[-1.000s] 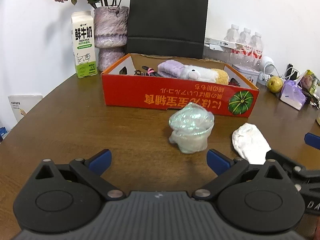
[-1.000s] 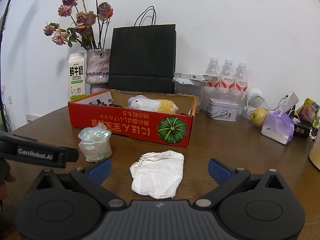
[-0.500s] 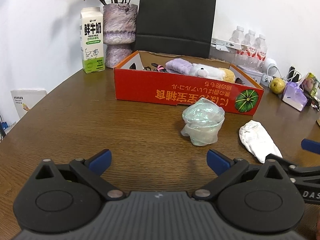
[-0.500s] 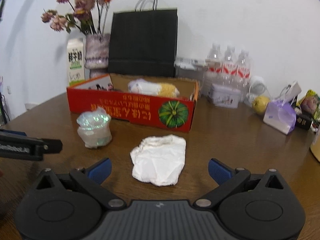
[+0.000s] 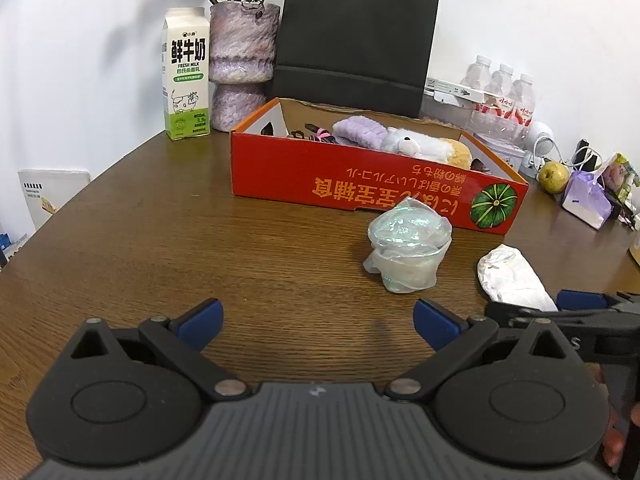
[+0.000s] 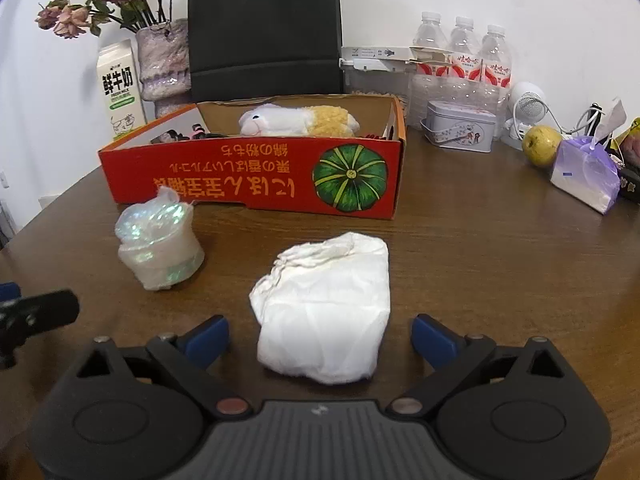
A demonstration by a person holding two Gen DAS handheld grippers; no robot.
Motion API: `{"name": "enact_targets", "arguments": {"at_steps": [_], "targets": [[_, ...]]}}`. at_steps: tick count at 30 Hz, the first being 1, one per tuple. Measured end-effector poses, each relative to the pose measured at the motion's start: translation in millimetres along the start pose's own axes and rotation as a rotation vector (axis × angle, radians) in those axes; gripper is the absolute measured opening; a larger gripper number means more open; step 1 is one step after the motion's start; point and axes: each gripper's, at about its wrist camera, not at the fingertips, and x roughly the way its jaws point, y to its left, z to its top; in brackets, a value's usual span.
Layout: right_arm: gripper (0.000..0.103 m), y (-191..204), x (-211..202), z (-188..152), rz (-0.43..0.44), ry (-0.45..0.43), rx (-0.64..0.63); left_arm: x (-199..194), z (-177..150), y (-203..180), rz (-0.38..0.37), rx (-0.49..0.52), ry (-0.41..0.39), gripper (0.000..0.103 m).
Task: Organize objects
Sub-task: 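Close the right gripper on the white cloth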
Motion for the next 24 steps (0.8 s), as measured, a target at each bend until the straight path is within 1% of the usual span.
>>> {"name": "enact_targets", "arguments": {"at_steps": [1, 2, 3, 4, 5, 7, 9, 10, 11, 12, 15, 17, 21, 24], "targets": [[0.099, 1, 2, 1, -0.002, 0.002, -0.007, 0, 0, 0, -0.002, 0.000, -0.001, 0.103], [0.096, 3, 3, 2, -0.003, 0.001, -0.015, 0, 0, 0, 0.000, 0.000, -0.001, 0.103], [0.088, 3, 4, 4, -0.001, -0.005, -0.020, 1, 0, 0, 0.000, 0.000, 0.001, 0.103], [0.083, 4, 4, 5, 0.003, -0.015, -0.023, 1, 0, 0, -0.001, -0.001, 0.001, 0.103], [0.070, 5, 3, 5, 0.008, -0.024, -0.026, 1, 0, 0, 0.000, -0.001, 0.001, 0.103], [0.064, 5, 2, 5, 0.018, -0.029, -0.030, 1, 0, 0, -0.001, -0.002, 0.002, 0.103], [0.047, 5, 1, 6, 0.023, -0.038, -0.028, 1, 0, 0, 0.000, -0.002, 0.003, 0.103], [0.043, 4, 0, 6, 0.026, -0.042, -0.024, 1, 0, 0, 0.000, -0.002, 0.003, 0.103], [0.035, 3, 0, 6, 0.033, -0.047, -0.018, 1, -1, 0, 0.000, -0.003, 0.003, 0.103], [0.031, 1, -2, 6, 0.040, -0.054, -0.009, 1, -1, 0, 0.000, -0.003, 0.003, 0.103], [0.028, -2, -9, 5, 0.048, -0.103, 0.013, 2, 0, 1, 0.003, -0.005, 0.005, 0.103], [0.028, -3, -19, 2, 0.045, -0.160, 0.012, 3, 0, 1, 0.004, -0.007, 0.007, 0.103], [0.028, 3, -37, -4, 0.022, -0.262, -0.047, 5, -1, 2, 0.011, -0.006, 0.014, 0.103], [0.028, 6, -46, -6, 0.010, -0.311, -0.088, 7, -1, 1, 0.019, -0.006, 0.021, 0.103]]}}
